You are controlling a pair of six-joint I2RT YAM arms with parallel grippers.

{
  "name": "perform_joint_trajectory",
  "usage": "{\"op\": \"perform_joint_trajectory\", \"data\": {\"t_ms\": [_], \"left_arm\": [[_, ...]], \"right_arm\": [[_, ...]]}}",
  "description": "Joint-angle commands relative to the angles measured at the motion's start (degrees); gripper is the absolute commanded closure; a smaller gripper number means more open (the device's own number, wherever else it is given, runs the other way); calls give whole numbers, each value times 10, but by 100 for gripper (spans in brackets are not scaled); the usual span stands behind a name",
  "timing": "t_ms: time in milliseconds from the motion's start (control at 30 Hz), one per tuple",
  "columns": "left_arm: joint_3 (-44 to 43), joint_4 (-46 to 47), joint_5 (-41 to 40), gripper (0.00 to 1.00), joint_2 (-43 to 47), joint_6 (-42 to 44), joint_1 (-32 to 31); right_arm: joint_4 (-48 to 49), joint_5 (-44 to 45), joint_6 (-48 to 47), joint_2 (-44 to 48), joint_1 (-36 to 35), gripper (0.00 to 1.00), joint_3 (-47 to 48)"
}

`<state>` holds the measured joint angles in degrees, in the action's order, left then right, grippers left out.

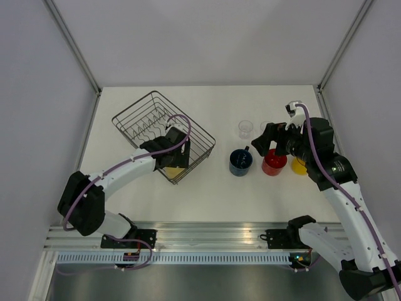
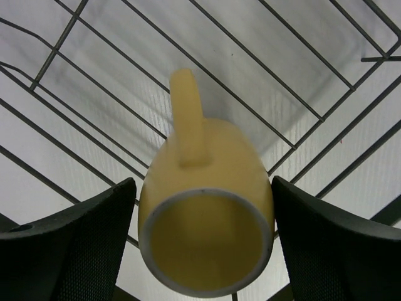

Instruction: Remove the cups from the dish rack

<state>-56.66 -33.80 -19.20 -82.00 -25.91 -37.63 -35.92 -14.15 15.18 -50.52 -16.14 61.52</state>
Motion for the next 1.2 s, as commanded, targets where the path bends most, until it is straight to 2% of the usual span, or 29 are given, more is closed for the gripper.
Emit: {"op": "perform_joint_trajectory", "data": {"t_ms": [0,67,133,167,267,300,367,400,467,700,867,1000,1167], "left_arm": [[-8,-5,3,10,-18,-1,1],[-9,-4,6,10,-19,0,6],[-10,-3,12,17,-21,1,12],[-10,-4,13,17,-21,1,13],[-10,-2,21,37,-15,2,16],[-10,-2,22,53,-9,3,15],[-13,-3,23,69,5,3,16],[-13,-3,22,84,10,2,16],[-19,-3,17,98,32,2,16],[-27,9,-7,98,133,-11,16],[-21,41,29,98,220,-19,16],[3,107,132,98,309,-46,15],[40,205,286,98,364,-127,15]], "right_arm": [[22,-3,-1,2,-5,2,-4],[23,-4,-2,3,-5,2,-5],[24,-4,-2,4,-6,2,-6],[23,-4,-2,4,-6,2,-6],[25,-3,-2,4,-5,2,-6],[26,-3,-1,4,-5,2,-6],[29,-6,2,4,-6,2,-7],[32,-12,3,3,-6,2,-10],[41,-22,6,3,-6,2,-17],[106,-87,40,-6,-11,2,-59],[221,-150,99,-13,-44,2,-103],[380,-178,155,-1,-79,2,-159],[492,-212,161,8,-148,5,-213]]}}
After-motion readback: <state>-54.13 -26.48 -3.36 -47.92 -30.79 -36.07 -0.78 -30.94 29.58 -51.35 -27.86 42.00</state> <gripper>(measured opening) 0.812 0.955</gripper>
